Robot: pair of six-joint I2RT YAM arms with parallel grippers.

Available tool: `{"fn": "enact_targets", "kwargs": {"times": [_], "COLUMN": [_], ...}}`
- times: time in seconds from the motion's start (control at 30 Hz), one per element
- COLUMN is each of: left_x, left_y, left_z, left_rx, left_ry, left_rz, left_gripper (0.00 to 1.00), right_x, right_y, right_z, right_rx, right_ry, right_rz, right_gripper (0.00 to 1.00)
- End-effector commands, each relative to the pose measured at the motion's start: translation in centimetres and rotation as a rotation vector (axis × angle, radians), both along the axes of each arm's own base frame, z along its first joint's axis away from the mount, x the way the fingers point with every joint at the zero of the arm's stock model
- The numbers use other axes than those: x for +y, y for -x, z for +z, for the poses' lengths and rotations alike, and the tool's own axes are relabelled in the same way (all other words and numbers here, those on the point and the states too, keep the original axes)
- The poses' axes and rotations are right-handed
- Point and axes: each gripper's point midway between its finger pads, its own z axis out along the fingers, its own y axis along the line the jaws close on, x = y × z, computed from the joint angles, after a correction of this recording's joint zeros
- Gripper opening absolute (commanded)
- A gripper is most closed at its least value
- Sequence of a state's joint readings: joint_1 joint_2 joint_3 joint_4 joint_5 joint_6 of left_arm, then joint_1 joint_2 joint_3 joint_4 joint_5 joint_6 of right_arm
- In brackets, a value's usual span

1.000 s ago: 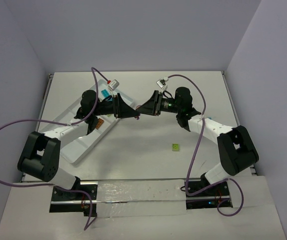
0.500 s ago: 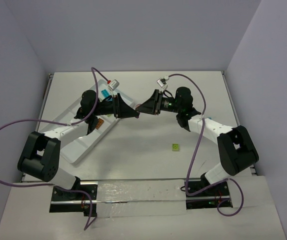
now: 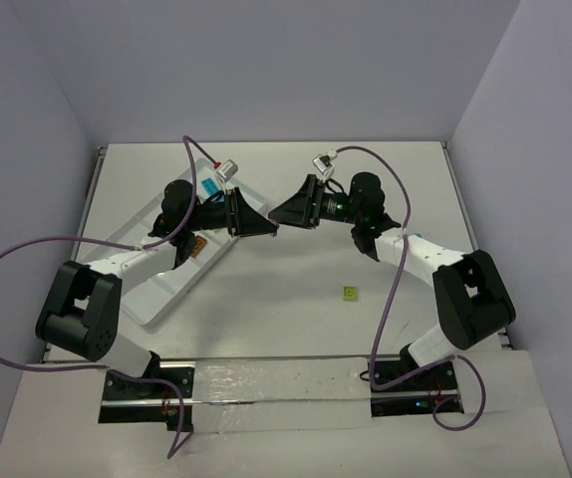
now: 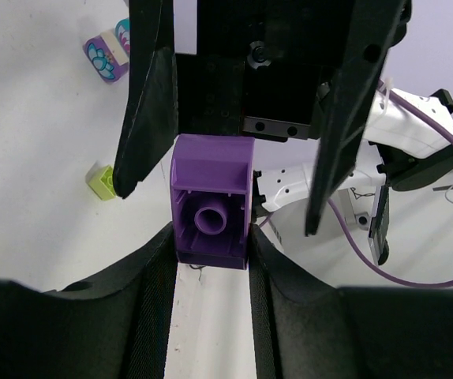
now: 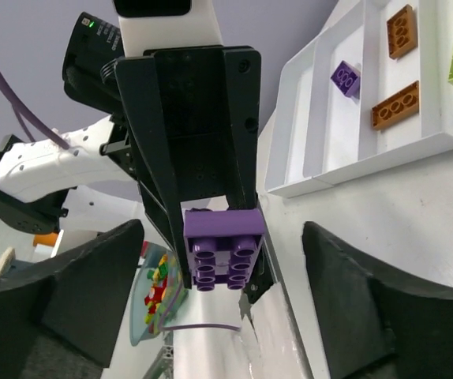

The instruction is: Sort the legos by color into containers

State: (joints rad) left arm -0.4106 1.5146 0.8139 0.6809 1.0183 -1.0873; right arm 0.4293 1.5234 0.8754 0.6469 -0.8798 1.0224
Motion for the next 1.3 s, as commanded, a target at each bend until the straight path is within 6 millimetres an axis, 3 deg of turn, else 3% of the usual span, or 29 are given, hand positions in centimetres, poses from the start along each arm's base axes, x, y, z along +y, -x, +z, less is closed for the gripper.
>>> {"fn": "enact_targets", "kwargs": {"times": [0.0,0.07,0.1,0.13,0.23,0.3,0.37,0.43,0.5,0.7,0.83,1.1,1.27], "left_x": [1.1,2.6,3.5,4.5,10.5,16.4,20.2,25.5,27.6,30.0,30.2,30.1,29.5], "left_y": [-1.2,-1.9,-2.2,-2.7,-3.3,-4.8,-4.0,-3.1,-2.6,-1.9,-1.9,-1.6,-1.8], "left_z": [0.1,-1.8,-2.0,-2.6,-5.2,-7.1,-8.4,-9.6,-9.9,-11.8,-13.5,-15.9,-16.5], "left_rx": [-0.043,0.051,0.055,0.073,0.209,0.278,0.362,0.419,0.450,0.532,0.563,0.589,0.582], "left_ry": [-0.061,-0.142,-0.171,-0.204,-0.408,-0.599,-0.715,-0.877,-0.935,-0.994,-1.015,-1.081,-1.067], "left_rz": [0.093,0.170,0.212,0.273,0.554,0.896,1.083,1.344,1.453,1.565,1.555,1.521,1.482], "left_gripper": [0.00,0.00,0.00,0.00,0.00,0.00,0.00,0.00,0.00,0.00,0.03,0.37,0.70], "right_x": [-2.4,-4.1,-5.5,-7.1,-11.6,-13.7,-15.4,-16.6,-17.4,-18.4,-18.2,-18.7,-19.3], "right_y": [-3.9,-5.0,-5.8,-6.7,-7.6,-8.0,-8.1,-7.8,-7.5,-5.2,-3.1,1.1,3.2], "right_z": [0.6,0.8,-0.5,-0.2,-2.1,-2.7,-3.6,-4.8,-5.8,-9.7,-12.2,-16.5,-18.3], "right_rx": [-0.018,-0.062,-0.016,-0.016,-0.007,-0.018,-0.014,-0.003,0.012,0.063,0.092,0.190,0.262], "right_ry": [0.100,0.174,0.249,0.297,0.512,0.615,0.694,0.751,0.785,0.865,0.877,0.943,0.965], "right_rz": [-0.171,-0.250,-0.324,-0.399,-0.559,-0.644,-0.702,-0.741,-0.766,-0.742,-0.679,-0.657,-0.698], "right_gripper": [1.00,1.00,1.00,1.00,1.00,1.00,1.00,1.00,1.00,1.00,1.00,1.00,1.00]}}
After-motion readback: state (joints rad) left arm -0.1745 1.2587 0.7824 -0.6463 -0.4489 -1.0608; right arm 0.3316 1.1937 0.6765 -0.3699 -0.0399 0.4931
